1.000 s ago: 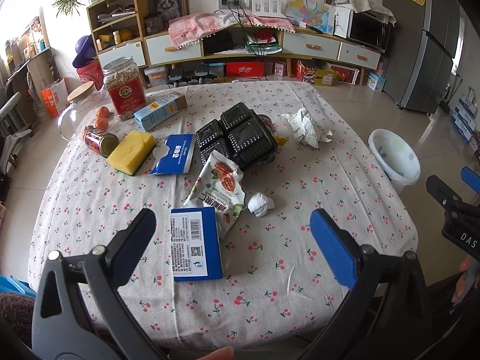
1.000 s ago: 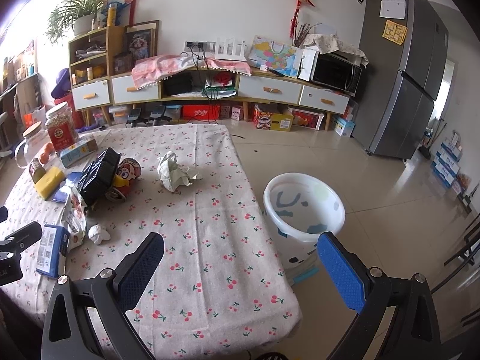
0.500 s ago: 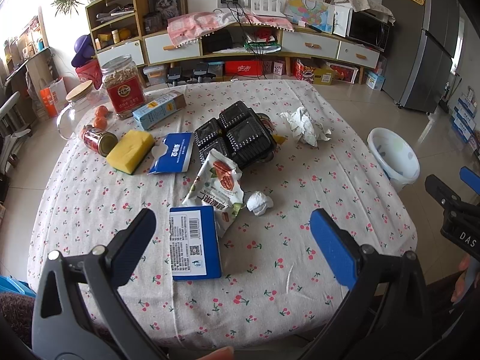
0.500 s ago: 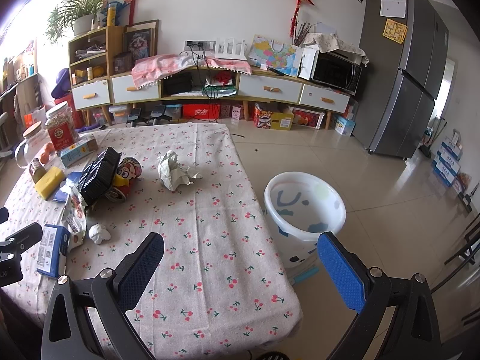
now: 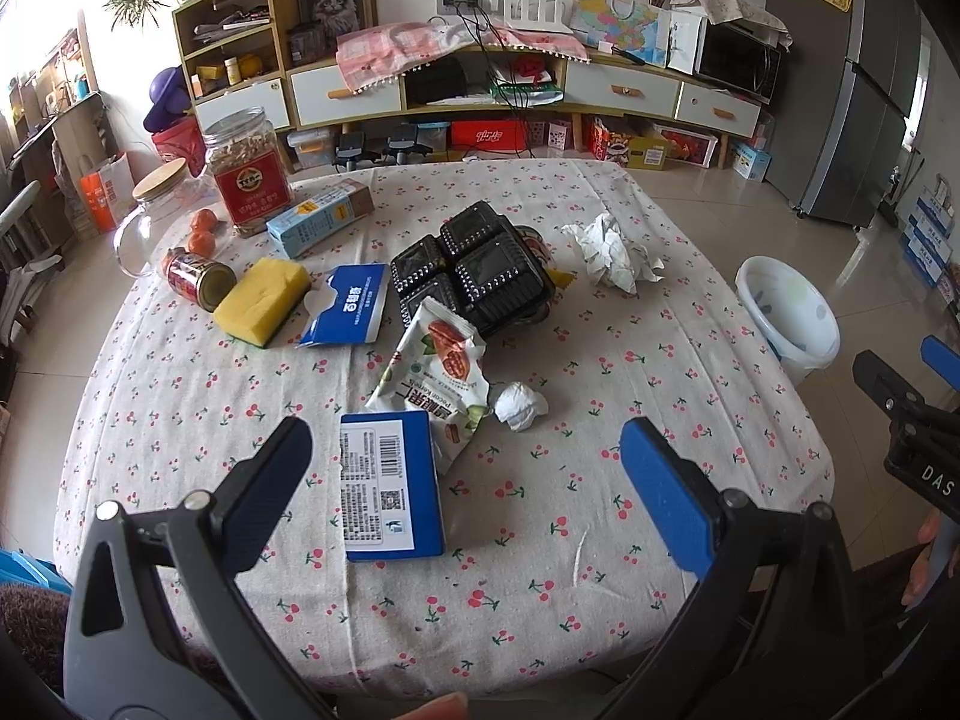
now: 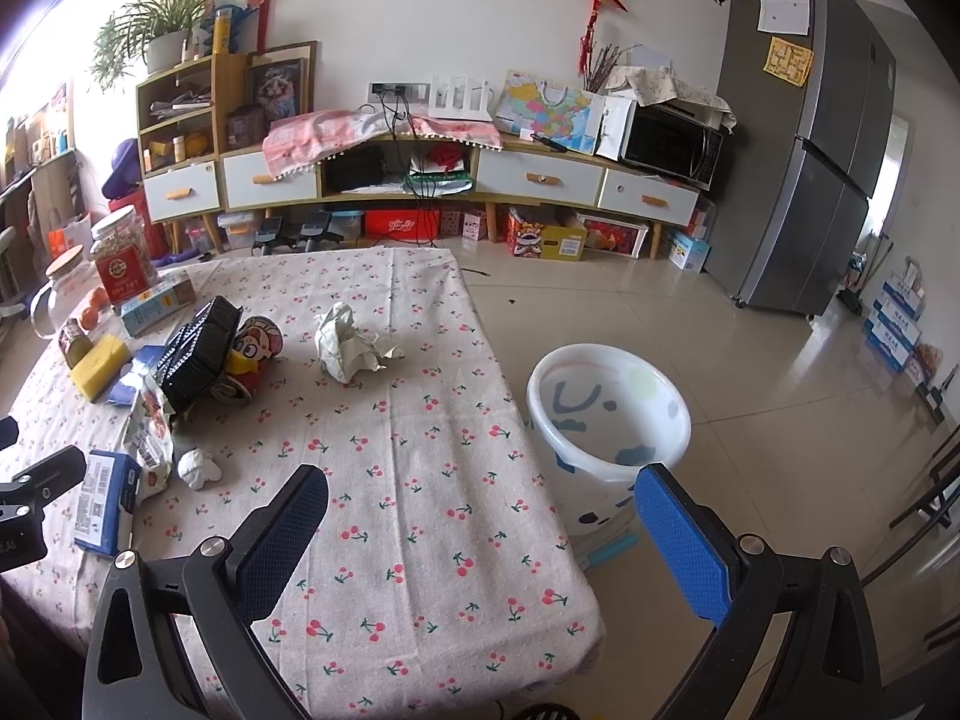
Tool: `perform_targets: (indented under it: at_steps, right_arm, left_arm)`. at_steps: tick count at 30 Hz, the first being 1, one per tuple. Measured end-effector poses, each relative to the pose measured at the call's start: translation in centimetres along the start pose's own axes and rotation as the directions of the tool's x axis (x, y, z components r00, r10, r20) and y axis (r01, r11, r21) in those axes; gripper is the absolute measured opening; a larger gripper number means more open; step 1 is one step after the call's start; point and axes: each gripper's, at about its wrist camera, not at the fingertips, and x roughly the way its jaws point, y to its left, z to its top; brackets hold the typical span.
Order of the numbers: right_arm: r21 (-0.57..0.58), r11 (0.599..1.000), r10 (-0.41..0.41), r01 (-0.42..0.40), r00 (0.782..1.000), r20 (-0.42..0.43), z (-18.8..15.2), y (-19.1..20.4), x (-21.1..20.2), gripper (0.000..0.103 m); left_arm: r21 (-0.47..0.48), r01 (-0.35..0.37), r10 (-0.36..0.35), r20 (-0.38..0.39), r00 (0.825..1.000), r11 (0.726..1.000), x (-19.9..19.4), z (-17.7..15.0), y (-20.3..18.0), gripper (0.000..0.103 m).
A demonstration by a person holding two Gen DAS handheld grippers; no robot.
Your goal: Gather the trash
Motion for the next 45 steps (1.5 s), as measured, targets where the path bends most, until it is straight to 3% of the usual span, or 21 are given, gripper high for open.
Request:
perform_targets:
  at_steps: [17, 26, 30, 34, 39, 45]
  right_arm:
    - [0.016, 1.0, 0.014, -0.014, 1.0, -0.007, 0.2, -0.2, -0.1, 0.103]
    - [-0.016, 0.995, 0.095, -0.096, 0.993, -0.066, 1.8, 0.1, 0.1, 0.103]
    - [-0.02, 0.989, 0.147, -0.15, 0.983, -0.113, 3.8, 0.2, 0.7, 0.103]
    - [-0.03, 0.982, 0.176, -0.184, 0.968, -0.177, 5.5, 0.3, 2.3, 0.103]
    - [-0.014, 0.971, 0.228, -0.239, 0.943, -0.242, 8.0, 0.8, 5.0, 0.103]
    - [0.07, 0.955, 0.296, -0.289, 0.909, -0.293, 10.1, 1.2, 9.3, 0.103]
  left_arm:
    - [-0.013, 0.011, -0.011, -0.014, 1.0, 1.0, 0.2, -0.5, 0.1, 0.102]
    - [-0.005, 0.015, -0.016, -0.065, 0.998, 1.0, 1.0, 0.9, 1.6, 0.102]
    - [0.024, -0.008, 0.009, -0.067, 0.998, 1.0, 1.5, 3.1, 3.6, 0.102]
    - [0.033, -0.005, 0.01, -0.147, 0.989, 0.999, 3.3, 5.4, 6.0, 0.102]
    - [0.007, 0.009, -0.007, -0.285, 0.959, 1.0, 6.7, 8.3, 9.6, 0.102]
    - [-0.044, 0.012, -0.026, -0.324, 0.946, 0.999, 11.3, 10.1, 13.9, 0.102]
